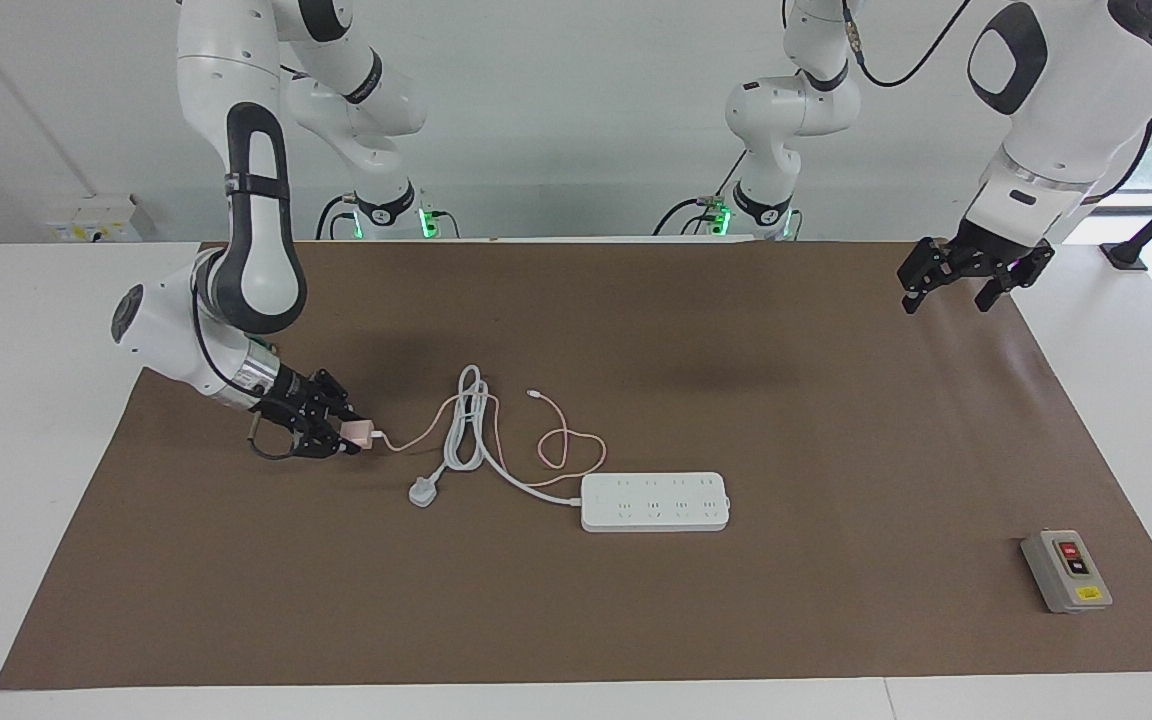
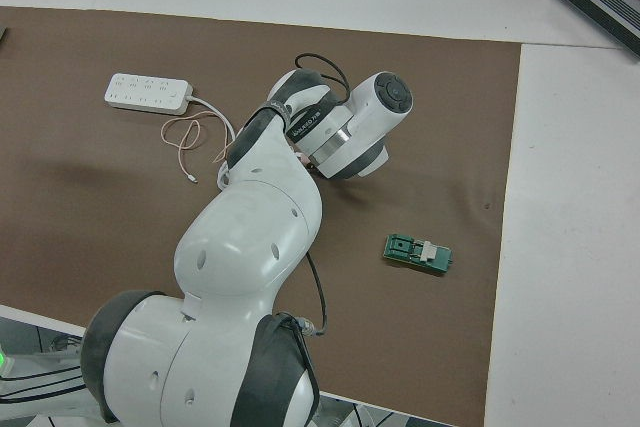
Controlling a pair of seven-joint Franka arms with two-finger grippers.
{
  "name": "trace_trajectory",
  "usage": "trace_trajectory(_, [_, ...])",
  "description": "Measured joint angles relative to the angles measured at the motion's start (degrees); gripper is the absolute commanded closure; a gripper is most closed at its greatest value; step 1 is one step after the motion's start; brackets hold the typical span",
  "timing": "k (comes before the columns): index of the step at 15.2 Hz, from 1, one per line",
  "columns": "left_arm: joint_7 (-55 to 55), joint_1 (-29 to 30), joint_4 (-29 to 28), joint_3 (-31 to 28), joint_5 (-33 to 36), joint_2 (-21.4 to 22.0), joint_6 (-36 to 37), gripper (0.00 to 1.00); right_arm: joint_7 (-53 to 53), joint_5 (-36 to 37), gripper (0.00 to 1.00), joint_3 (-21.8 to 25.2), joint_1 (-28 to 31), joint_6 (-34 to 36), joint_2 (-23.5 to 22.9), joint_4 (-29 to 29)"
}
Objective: Plug charger into power strip
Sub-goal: 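Lift the pink charger and carry it toward the power strip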
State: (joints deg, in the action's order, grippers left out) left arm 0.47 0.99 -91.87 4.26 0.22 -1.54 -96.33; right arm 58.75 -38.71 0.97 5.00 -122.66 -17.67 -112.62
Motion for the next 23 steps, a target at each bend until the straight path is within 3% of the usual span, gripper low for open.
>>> trace_trajectory(5, [0.0,0.0,0.0,0.0,0.0,0.0,0.0,0.0,2.66,1.22,1.0,-0.05,-1.43,0.71,2.85,3.41])
trace_trajectory(10, [0.0,0.0,0.0,0.0,0.0,0.0,0.0,0.0,11.88,8.39,1.0,-0.22,-3.15,6.36,5.35,9.59])
trace_trajectory(17, [0.0,0.0,0.0,0.0,0.0,0.0,0.0,0.0,22.22,14.06,1.0,-0.64,-7.98,10.22,5.6,18.32])
trace_trajectory(23, [0.0,0.0,0.0,-0.02,0.0,0.0,0.0,0.0,26.69,15.85,1.0,-0.68,-10.19,10.15,5.62,20.27])
